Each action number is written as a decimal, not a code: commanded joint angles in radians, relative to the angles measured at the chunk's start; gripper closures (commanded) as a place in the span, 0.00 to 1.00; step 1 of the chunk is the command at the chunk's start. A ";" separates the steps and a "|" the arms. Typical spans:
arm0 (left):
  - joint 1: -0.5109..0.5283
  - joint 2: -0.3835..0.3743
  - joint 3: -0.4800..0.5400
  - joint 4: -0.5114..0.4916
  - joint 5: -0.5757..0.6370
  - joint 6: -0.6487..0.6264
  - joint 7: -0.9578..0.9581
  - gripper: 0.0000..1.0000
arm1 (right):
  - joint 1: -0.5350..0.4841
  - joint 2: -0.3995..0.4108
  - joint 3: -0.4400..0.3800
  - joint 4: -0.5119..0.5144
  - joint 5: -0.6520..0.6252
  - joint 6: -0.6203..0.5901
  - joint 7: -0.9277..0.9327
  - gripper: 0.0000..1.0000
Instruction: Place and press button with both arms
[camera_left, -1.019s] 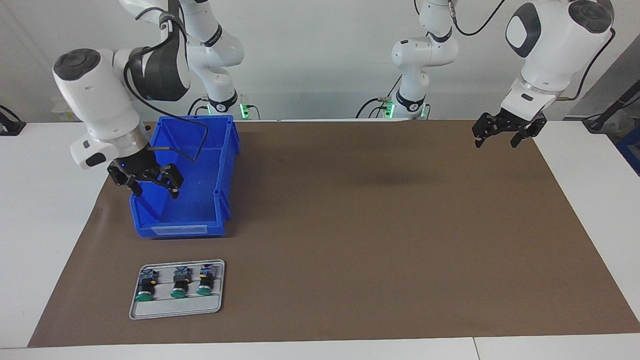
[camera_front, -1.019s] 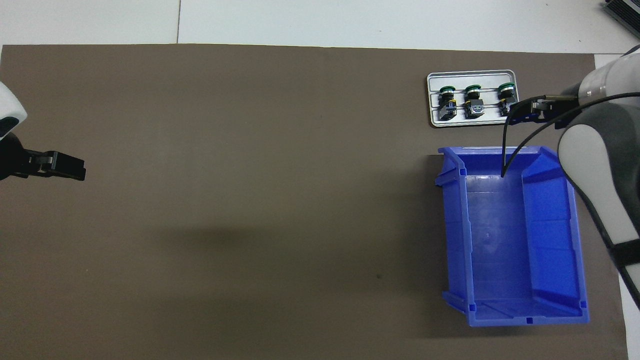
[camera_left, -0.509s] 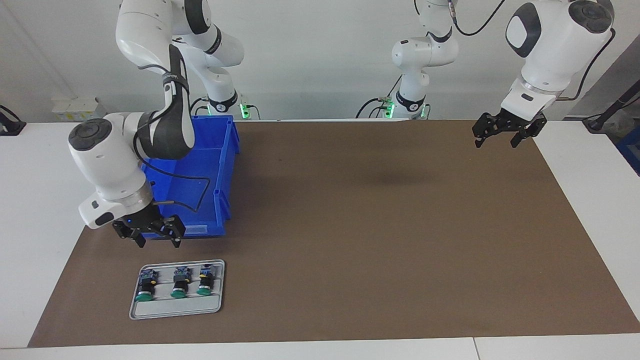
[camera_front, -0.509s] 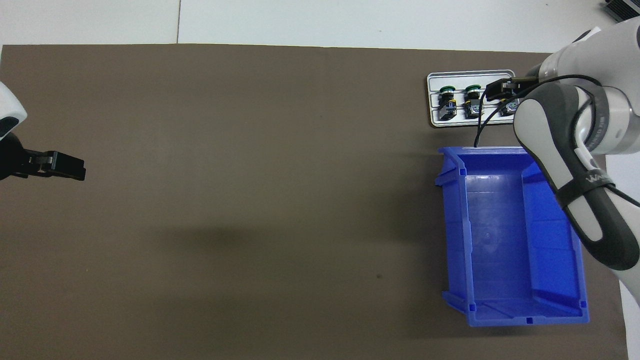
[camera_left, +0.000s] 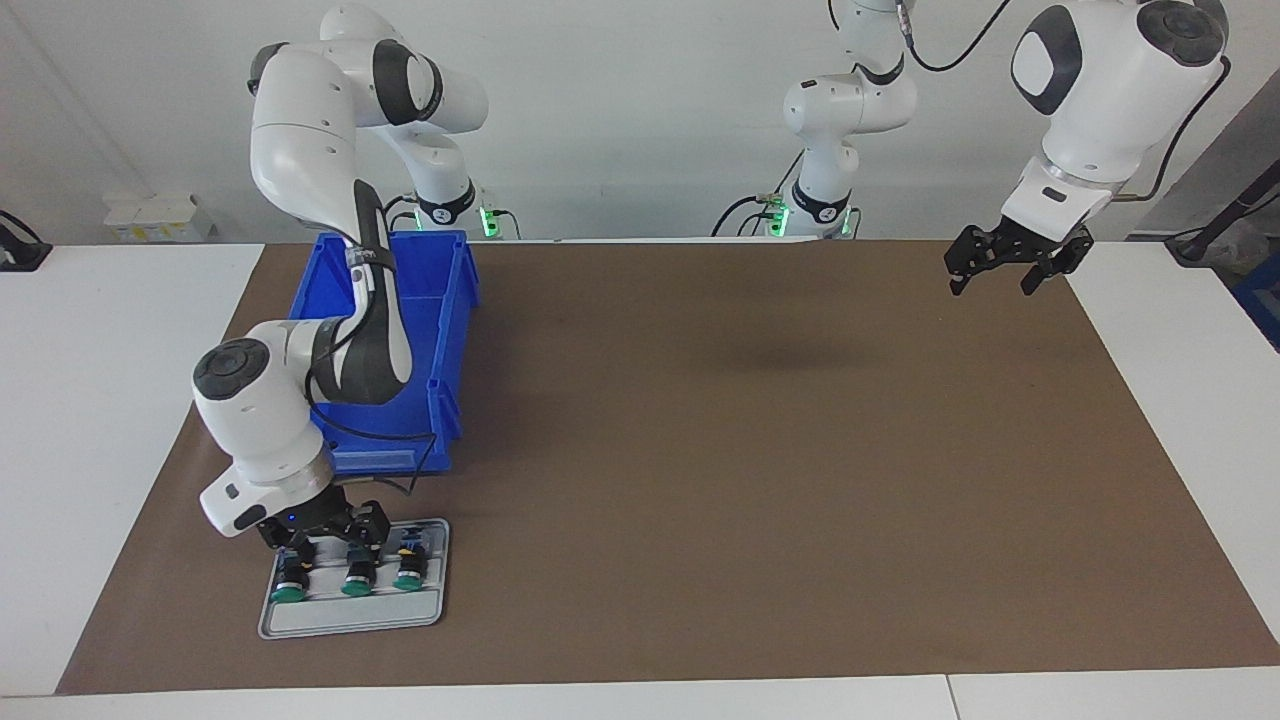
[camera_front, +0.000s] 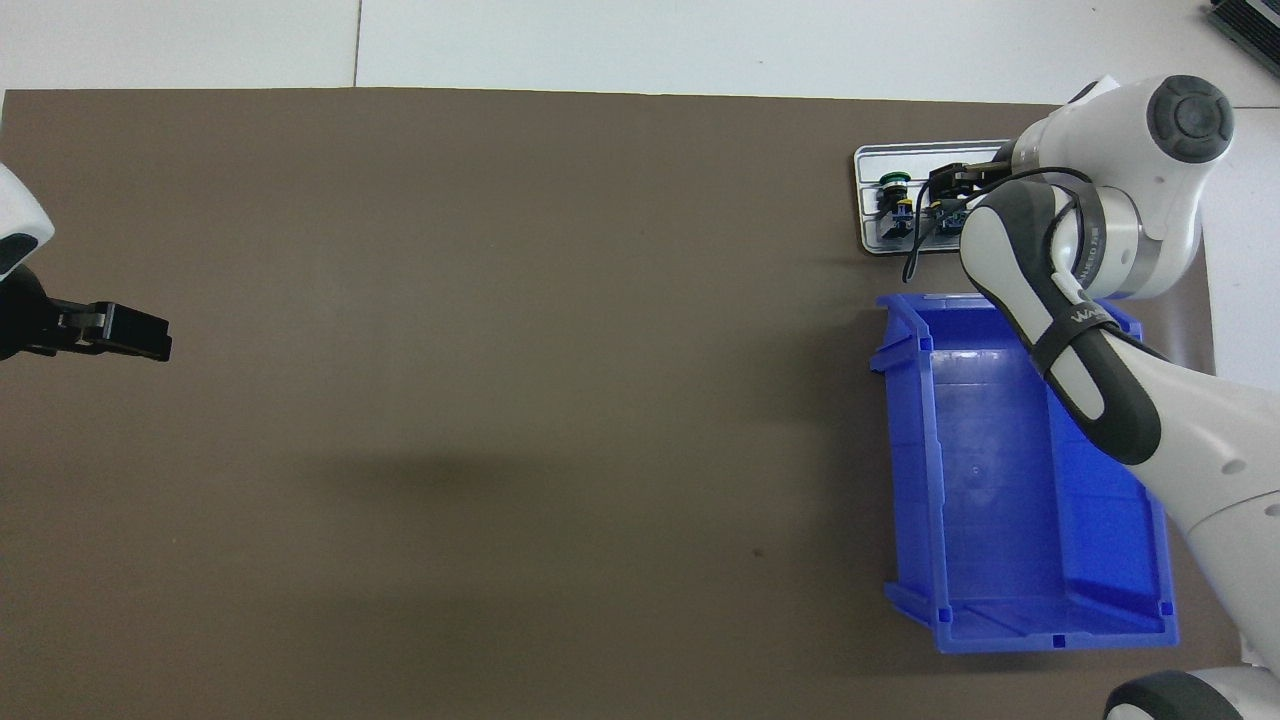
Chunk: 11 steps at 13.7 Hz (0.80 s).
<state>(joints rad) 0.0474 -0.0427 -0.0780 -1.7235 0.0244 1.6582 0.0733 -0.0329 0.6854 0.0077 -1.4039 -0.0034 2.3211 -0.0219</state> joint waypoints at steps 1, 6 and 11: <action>0.009 -0.029 -0.006 -0.031 0.017 -0.003 -0.003 0.00 | -0.012 0.022 0.012 0.028 0.003 0.000 -0.024 0.12; 0.003 -0.029 -0.006 -0.033 0.017 0.005 -0.007 0.00 | -0.012 0.017 0.012 -0.033 0.026 0.021 -0.030 0.16; 0.003 -0.029 -0.008 -0.034 0.014 0.017 -0.009 0.00 | -0.013 0.009 0.012 -0.050 0.028 0.018 -0.032 0.76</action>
<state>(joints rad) 0.0473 -0.0428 -0.0811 -1.7235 0.0244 1.6586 0.0727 -0.0328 0.7065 0.0079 -1.4354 0.0072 2.3212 -0.0224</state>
